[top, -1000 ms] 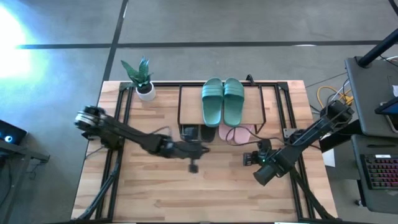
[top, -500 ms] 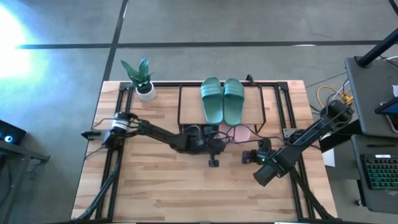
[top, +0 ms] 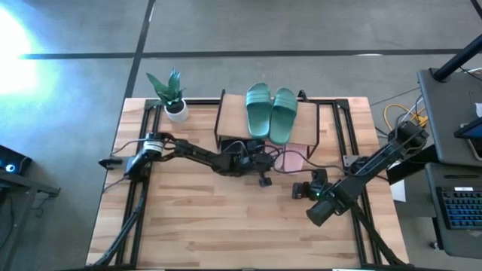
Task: Pick and place slides into the shelf
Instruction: Adjust the pink slippers under the shelf, then adjust the shelf
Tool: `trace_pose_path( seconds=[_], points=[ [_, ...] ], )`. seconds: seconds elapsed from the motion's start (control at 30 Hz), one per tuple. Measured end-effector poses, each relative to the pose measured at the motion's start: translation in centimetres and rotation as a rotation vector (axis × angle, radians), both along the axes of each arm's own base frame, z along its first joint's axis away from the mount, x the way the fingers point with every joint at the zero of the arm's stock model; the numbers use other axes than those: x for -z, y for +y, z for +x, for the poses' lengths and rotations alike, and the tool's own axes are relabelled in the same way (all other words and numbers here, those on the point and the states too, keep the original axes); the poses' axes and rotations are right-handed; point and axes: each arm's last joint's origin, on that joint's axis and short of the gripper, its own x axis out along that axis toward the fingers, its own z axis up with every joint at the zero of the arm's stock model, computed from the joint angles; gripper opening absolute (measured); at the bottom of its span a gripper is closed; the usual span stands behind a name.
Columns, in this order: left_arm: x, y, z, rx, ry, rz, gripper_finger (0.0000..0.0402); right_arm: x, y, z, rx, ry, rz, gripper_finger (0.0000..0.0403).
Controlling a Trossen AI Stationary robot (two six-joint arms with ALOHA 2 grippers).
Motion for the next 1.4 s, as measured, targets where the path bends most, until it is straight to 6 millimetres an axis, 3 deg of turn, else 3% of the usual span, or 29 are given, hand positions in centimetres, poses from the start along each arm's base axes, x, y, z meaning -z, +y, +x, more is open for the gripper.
trace_pose_path(
  seconds=[0.17,0.33,0.4,0.57,0.67,0.73,0.83,0.93,1.07,1.2,1.3,1.4],
  points=[
    [1.6,-0.2,0.0,0.011,0.043,-0.011,0.0,0.0,0.0,0.0,-0.002,0.0,-0.001,0.0008],
    [1.4,-1.1,0.0,0.046,0.041,-0.02,0.0,0.0,0.0,-0.1,-0.006,0.007,-0.008,0.0008],
    [0.4,-1.6,-0.5,0.059,0.068,-0.021,0.0,0.0,0.0,-0.1,-0.006,0.008,-0.008,0.0008],
    [-6.2,-4.2,-3.2,0.101,0.037,-0.061,0.0,-0.2,0.2,0.0,-0.013,-0.006,-0.011,0.0008],
    [-10.9,-5.8,-6.6,0.146,0.047,-0.054,0.0,-0.7,0.4,0.1,-0.014,-0.05,-0.035,0.0008],
    [-15.2,-5.7,-9.4,0.141,-0.017,-0.023,0.0,-1.1,0.4,0.1,-0.01,-0.074,-0.043,0.0008],
    [-21.9,-1.6,-13.6,0.061,-0.183,0.028,0.0,-1.4,0.1,-0.1,-0.011,-0.076,-0.053,0.0008],
    [-24.4,5.3,-16.5,-0.063,-0.261,-0.001,0.0,-1.7,-0.4,-0.1,0.01,-0.088,-0.058,0.0008],
    [-23.6,14.1,-18.5,-0.134,-0.291,-0.19,0.0,-2.1,-1.1,0.2,0.044,-0.104,-0.052,0.0008],
    [-21.4,20.4,-18.6,-0.205,-0.279,-0.304,0.0,-2.2,-1.7,0.5,0.07,-0.108,-0.05,0.0008],
    [-19.2,24.2,-18.0,-0.279,-0.233,-0.342,0.0,-2.2,-1.9,0.6,0.084,-0.107,-0.045,0.0008],
    [-18.2,26.4,-16.6,-0.284,-0.213,-0.355,0.0,-2.2,-1.9,0.7,0.094,-0.11,-0.029,0.0008]
  ],
)
